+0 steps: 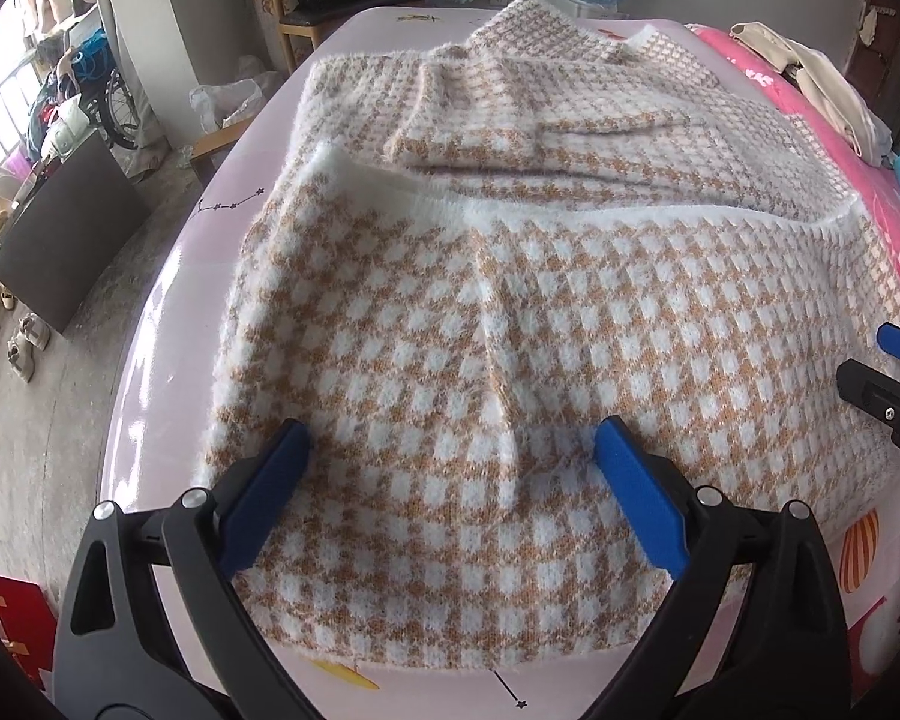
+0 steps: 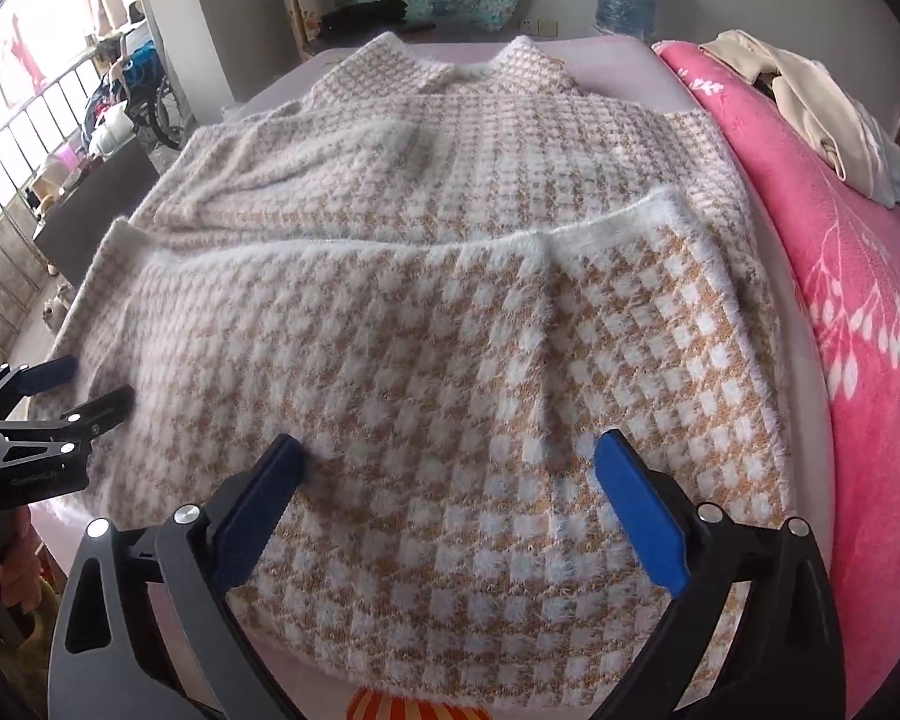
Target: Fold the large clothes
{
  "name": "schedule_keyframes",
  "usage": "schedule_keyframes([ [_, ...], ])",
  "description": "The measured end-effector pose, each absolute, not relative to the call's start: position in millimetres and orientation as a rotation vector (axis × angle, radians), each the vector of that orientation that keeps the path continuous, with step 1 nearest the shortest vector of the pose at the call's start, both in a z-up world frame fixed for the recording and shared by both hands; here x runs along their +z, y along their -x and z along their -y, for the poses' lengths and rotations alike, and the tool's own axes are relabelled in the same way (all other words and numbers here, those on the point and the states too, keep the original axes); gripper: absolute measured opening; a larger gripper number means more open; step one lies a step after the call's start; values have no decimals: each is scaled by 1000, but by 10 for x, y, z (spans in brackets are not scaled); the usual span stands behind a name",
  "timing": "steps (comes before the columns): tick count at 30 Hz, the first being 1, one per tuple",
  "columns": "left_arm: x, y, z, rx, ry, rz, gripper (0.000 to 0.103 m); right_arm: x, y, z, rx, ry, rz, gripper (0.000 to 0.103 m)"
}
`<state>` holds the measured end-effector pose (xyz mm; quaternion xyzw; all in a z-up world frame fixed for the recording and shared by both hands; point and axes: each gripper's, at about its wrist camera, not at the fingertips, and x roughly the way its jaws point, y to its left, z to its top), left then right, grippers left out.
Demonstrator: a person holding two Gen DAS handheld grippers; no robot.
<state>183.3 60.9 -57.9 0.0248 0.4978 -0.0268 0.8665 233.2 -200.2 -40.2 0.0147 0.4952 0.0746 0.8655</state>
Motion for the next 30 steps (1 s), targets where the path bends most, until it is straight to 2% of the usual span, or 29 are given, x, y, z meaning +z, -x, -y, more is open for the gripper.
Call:
schedule_keyframes([
  [30, -603, -1857, -612, -61, -47, -1056, 95, -470, -2459, 2082, 203, -107, -1136, 97],
])
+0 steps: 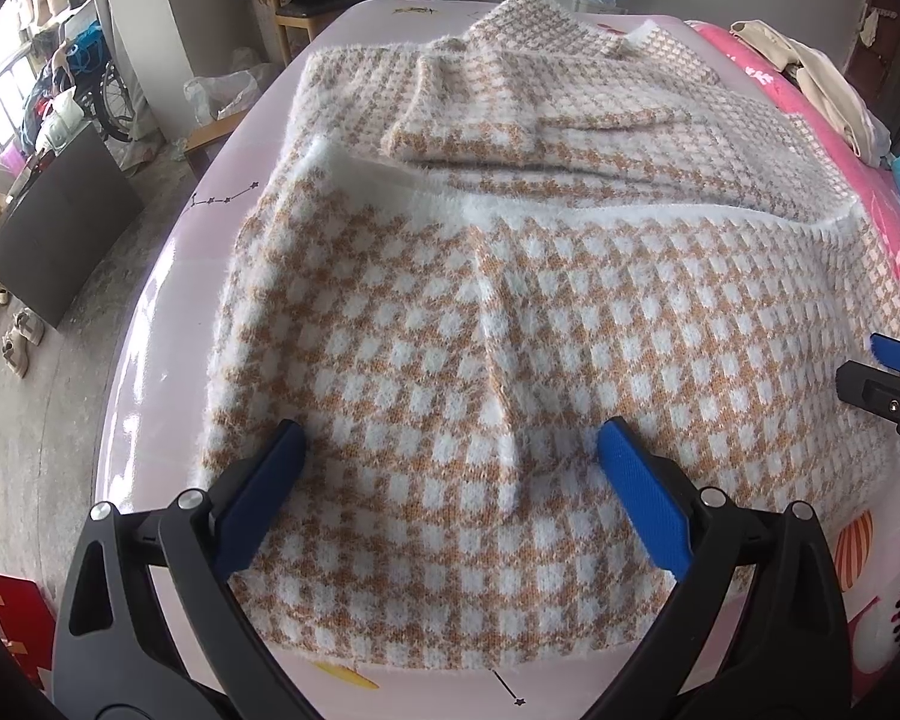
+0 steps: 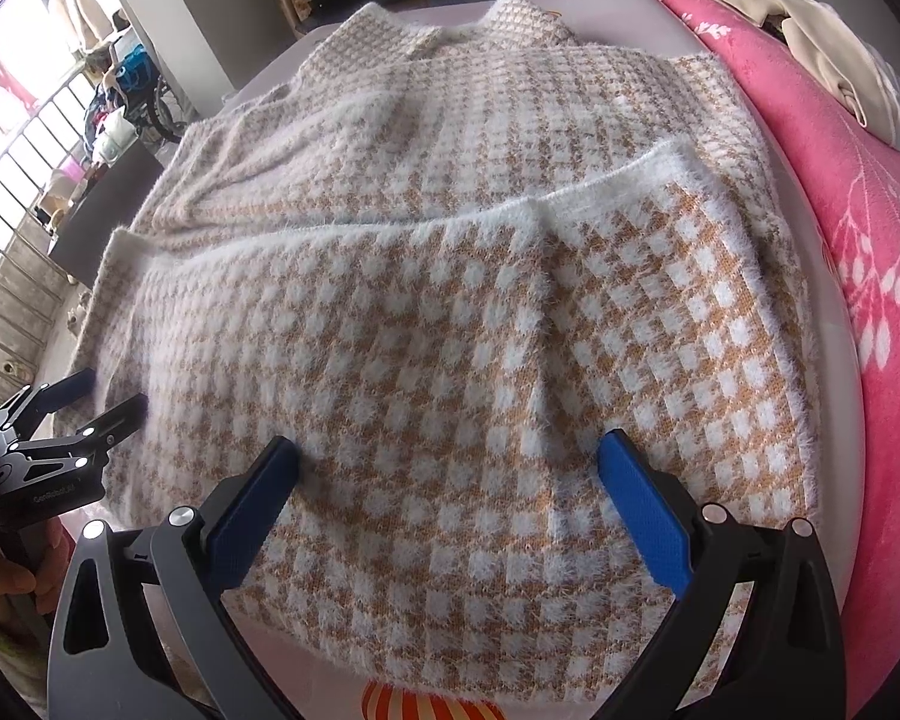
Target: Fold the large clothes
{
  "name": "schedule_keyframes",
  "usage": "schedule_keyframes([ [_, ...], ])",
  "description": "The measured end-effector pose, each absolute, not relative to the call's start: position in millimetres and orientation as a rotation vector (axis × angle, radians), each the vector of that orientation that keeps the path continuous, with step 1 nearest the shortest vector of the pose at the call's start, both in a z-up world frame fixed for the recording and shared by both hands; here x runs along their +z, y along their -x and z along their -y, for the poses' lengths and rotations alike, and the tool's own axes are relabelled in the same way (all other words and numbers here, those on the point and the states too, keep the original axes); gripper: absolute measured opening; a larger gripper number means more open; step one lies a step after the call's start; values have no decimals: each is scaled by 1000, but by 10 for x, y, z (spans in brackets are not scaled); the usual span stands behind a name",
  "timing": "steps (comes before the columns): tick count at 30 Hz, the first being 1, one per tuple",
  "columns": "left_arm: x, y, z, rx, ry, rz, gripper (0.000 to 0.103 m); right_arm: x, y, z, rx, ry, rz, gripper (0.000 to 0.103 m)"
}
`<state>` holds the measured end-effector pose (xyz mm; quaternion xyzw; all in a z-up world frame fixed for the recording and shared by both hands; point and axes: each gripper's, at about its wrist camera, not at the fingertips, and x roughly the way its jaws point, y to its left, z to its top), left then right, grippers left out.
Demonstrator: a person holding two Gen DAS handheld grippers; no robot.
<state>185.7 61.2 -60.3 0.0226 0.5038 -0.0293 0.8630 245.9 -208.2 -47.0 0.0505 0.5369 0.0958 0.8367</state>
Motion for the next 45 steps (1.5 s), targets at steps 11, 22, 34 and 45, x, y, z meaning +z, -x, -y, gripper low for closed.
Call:
schedule_keyframes([
  [11, -17, -1784, -641, -110, -165, -875, 95, -443, -2423, 2098, 258, -67, -1154, 97],
  [22, 900, -2775, -688, -269, -125, -692, 95, 520, -2897, 2392, 388, -173, -971, 97],
  [34, 663, -4506, -282, -315, 94, -780, 95, 679, -4650, 2550, 414, -205, -1012, 97],
  [45, 51, -5487, 31, -348, 166, -914, 93, 90, -6051, 2493, 354, -265, -1150, 88],
])
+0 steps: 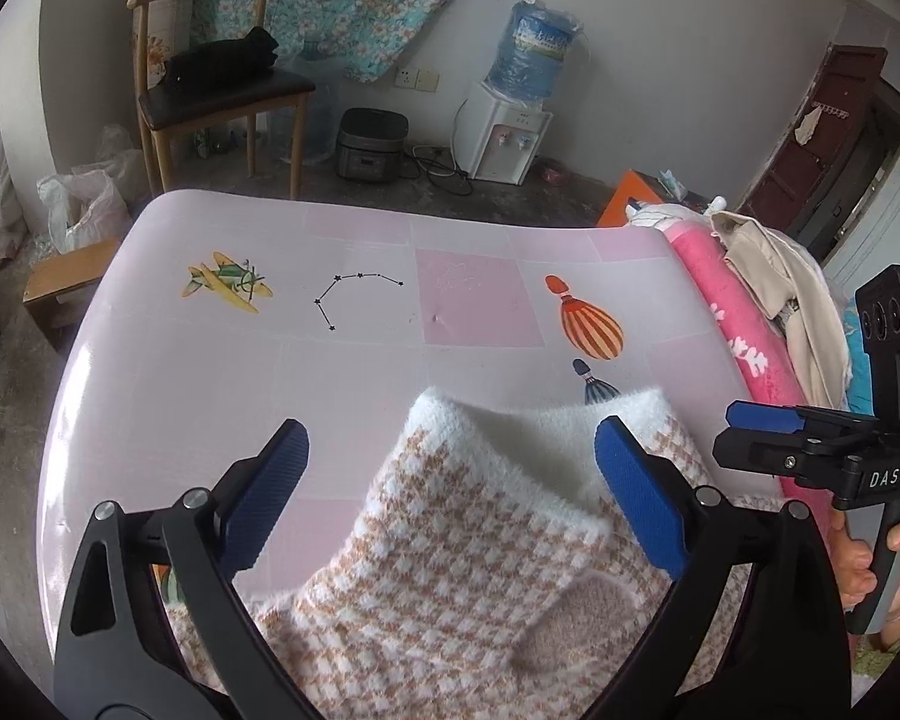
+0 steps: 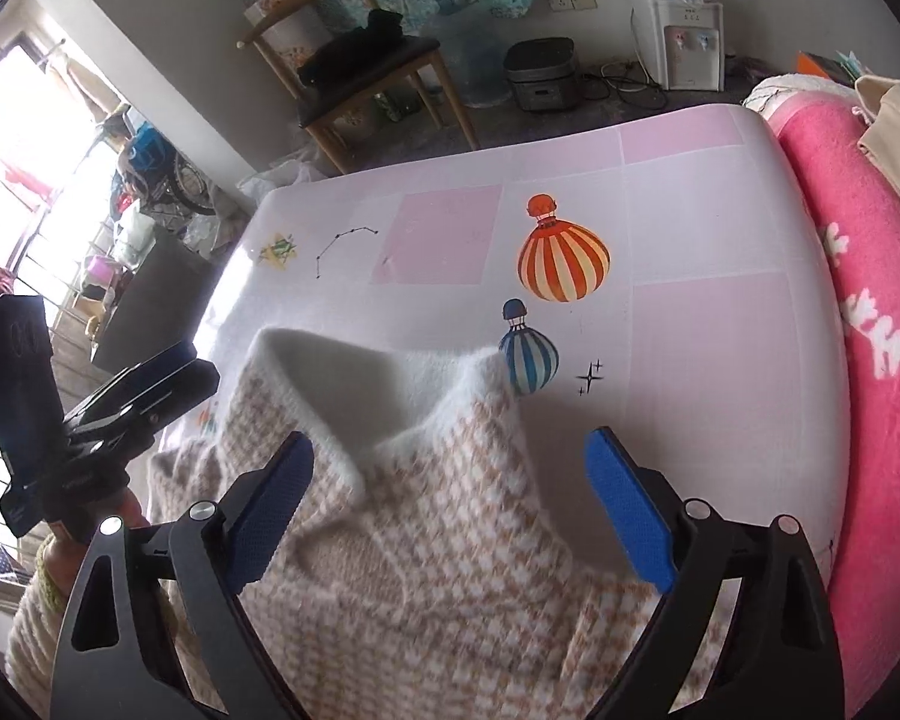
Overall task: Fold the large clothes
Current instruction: 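Grasp the coat's folded edge with both tools and lift it toward the collar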
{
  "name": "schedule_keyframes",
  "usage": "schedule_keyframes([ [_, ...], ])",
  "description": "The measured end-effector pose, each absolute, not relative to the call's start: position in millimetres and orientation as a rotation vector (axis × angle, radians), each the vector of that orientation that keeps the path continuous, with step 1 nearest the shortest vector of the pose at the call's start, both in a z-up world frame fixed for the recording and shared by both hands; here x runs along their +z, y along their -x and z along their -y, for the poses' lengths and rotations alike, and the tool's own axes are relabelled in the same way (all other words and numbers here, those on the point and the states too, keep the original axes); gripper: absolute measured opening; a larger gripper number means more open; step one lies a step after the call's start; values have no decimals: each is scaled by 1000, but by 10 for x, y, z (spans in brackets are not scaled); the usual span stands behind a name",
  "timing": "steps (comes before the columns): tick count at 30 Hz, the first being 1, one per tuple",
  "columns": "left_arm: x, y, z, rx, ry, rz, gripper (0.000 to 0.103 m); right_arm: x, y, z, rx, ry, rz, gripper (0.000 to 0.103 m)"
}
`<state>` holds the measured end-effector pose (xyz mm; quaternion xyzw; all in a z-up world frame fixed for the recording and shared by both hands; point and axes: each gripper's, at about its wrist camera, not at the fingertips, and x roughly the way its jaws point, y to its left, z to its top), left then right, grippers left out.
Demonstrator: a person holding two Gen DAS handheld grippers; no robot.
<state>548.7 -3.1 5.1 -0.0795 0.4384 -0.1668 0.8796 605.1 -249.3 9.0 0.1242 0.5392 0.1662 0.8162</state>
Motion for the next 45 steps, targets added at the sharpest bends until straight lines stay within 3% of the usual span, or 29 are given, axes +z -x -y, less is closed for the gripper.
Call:
schedule_keyframes([
  [4, -160, -5745, -4, -357, 233, -994, 93, -134, -6315, 2417, 337, -278, -1191, 82],
  [7, -272, -5874, -23, -330, 234, -1020, 93, -307, -6463, 2358, 320, -274, -1231, 70],
  [8, -304, -5901, -13, -319, 224, -1027, 85, -358, -6496, 2348, 314, -276, -1243, 64],
  [9, -334, -5928, -4, -308, 212, -1036, 70, -402, -6522, 2345, 310, -280, -1252, 60],
  [13, -435, -5964, 30, -315, 202, -1076, 42, -447, -6520, 2361, 325, -296, -1258, 24],
  [15, -397, -5920, 50, -349, 195, -1064, 21, -366, -6461, 2352, 344, -286, -1238, 17],
  [16, -345, -5884, 58, -365, 180, -1051, 20, -302, -6417, 2345, 352, -270, -1223, 14],
  [20, -4, -5594, 70, -420, 100, -978, 13, 40, -6141, 2284, 412, -205, -1162, 13],
  [26, 417, -4778, -42, -529, -10, -899, 13, 424, -5338, 2147, 524, -55, -1085, 14],
  [33, -9, -4038, -86, -590, -126, -992, 13, 289, -4542, 2053, 577, 75, -1161, 23],
  [36, -166, -3977, -123, -574, -92, -1005, 13, 564, -4485, 2078, 654, -33, -1061, 37],
  [40, -201, -3956, -148, -563, -62, -989, 13, 679, -4708, 1937, 699, -171, -1016, 38],
  [45, -171, -3855, -253, -567, -39, -990, 14, 45, -4922, 1550, 692, -132, -1160, 38],
])
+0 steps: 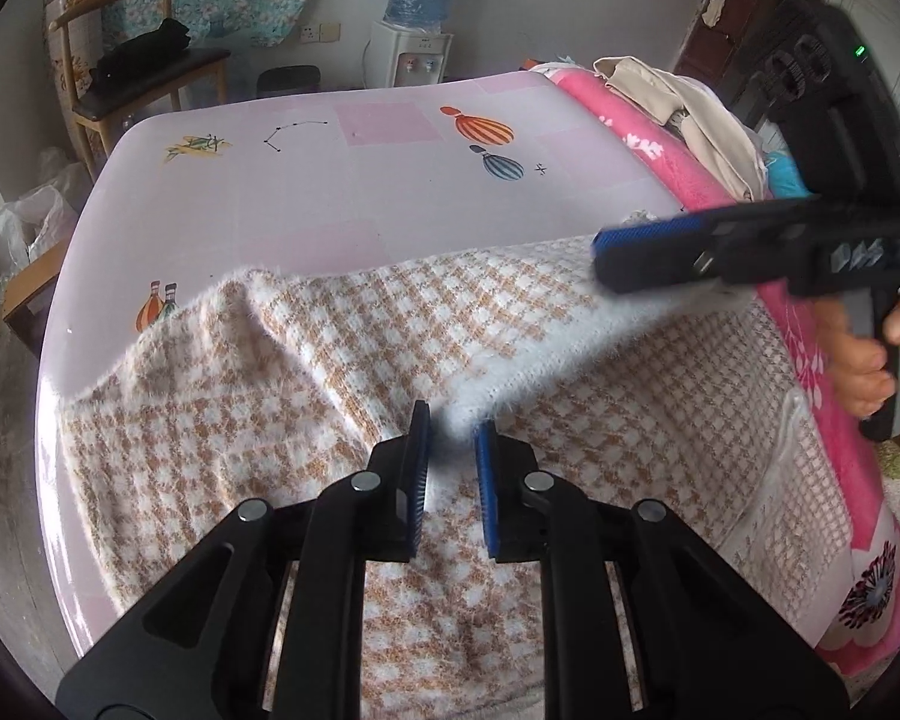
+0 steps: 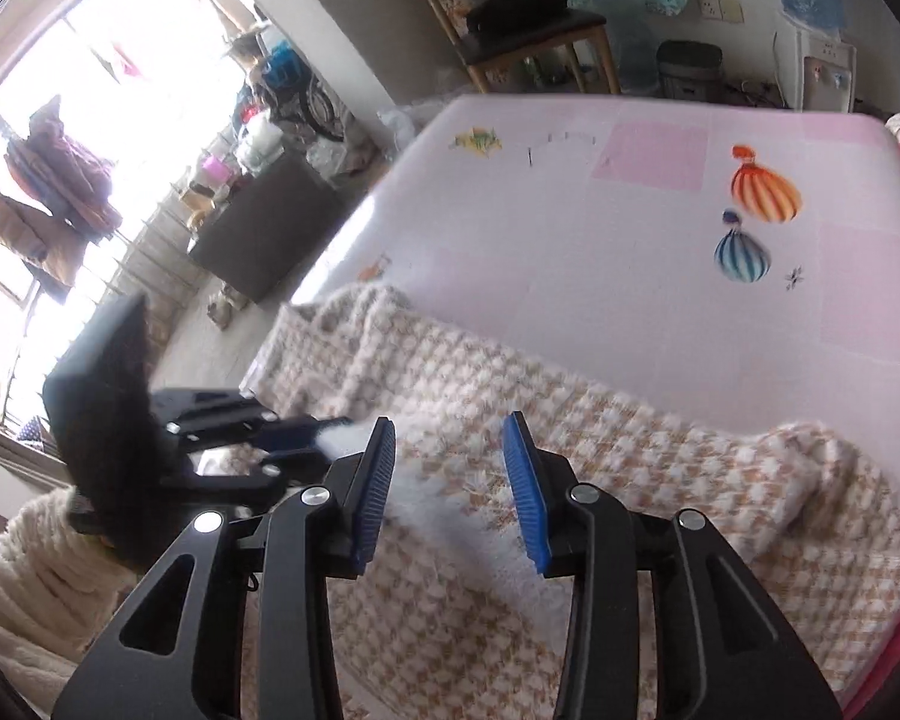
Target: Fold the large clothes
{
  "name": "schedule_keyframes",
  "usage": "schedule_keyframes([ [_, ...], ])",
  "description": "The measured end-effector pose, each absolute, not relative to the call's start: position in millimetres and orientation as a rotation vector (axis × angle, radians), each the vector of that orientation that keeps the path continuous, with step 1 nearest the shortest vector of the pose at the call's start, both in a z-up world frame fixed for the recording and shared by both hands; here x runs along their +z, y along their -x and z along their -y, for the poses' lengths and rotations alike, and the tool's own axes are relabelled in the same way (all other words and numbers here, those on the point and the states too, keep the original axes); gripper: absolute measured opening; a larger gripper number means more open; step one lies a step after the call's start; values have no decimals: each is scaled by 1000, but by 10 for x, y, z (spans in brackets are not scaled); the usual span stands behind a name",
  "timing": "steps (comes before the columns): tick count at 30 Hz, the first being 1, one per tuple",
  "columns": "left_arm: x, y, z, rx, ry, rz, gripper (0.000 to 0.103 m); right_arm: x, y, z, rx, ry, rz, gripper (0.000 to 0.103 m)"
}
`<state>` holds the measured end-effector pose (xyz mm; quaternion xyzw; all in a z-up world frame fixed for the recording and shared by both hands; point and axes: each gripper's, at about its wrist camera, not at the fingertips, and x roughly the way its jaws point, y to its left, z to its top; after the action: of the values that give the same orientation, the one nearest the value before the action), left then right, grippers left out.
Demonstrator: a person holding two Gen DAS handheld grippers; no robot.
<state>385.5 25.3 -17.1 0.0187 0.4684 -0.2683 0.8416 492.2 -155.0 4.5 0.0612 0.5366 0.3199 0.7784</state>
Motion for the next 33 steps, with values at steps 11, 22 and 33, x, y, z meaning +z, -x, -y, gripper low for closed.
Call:
schedule_keyframes([
  [11, 172, -4105, -384, -563, 76, -923, 17, -148, -4616, 1223, 629, 214, -1102, 38],
  [22, -362, -4165, -180, -505, -158, -1006, 20, -86, -4163, 1851, 613, 329, -1111, 37],
  [33, -332, -4122, -191, -505, -169, -991, 20, 119, -4557, 1915, 511, 270, -1090, 38],
])
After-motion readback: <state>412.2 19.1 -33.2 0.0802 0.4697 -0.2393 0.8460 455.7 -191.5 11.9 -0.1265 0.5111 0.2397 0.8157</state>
